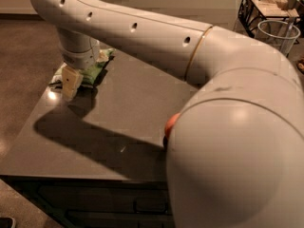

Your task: Move green jalapeno chip bag near apple

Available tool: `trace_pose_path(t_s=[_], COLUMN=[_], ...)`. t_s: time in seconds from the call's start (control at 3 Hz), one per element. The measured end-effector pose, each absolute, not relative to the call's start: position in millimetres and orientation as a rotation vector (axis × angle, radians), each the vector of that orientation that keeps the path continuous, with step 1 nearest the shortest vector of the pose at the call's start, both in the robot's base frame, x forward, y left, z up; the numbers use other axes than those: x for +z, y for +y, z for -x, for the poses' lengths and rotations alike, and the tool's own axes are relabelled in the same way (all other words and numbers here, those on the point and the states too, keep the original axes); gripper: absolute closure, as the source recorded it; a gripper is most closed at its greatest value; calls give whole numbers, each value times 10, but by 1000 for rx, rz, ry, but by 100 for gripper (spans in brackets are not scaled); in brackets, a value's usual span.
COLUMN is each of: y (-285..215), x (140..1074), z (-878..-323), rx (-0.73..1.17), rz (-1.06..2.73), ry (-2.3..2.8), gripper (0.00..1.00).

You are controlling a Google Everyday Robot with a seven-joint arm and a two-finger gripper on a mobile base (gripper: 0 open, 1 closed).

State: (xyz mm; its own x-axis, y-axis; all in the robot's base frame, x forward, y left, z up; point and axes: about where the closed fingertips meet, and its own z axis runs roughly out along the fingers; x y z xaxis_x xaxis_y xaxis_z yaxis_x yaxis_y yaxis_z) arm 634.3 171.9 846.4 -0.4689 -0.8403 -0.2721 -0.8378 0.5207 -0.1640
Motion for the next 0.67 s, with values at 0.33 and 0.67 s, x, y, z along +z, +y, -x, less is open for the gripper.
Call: trace_pose_path(t_s=[0.33,0.67], y=[1799,1779], x=[8504,8534], z=[-6488,-6551], rx=[-27,-24], rz=[1398,1406], ry=[2464,2469], gripper=[18,40])
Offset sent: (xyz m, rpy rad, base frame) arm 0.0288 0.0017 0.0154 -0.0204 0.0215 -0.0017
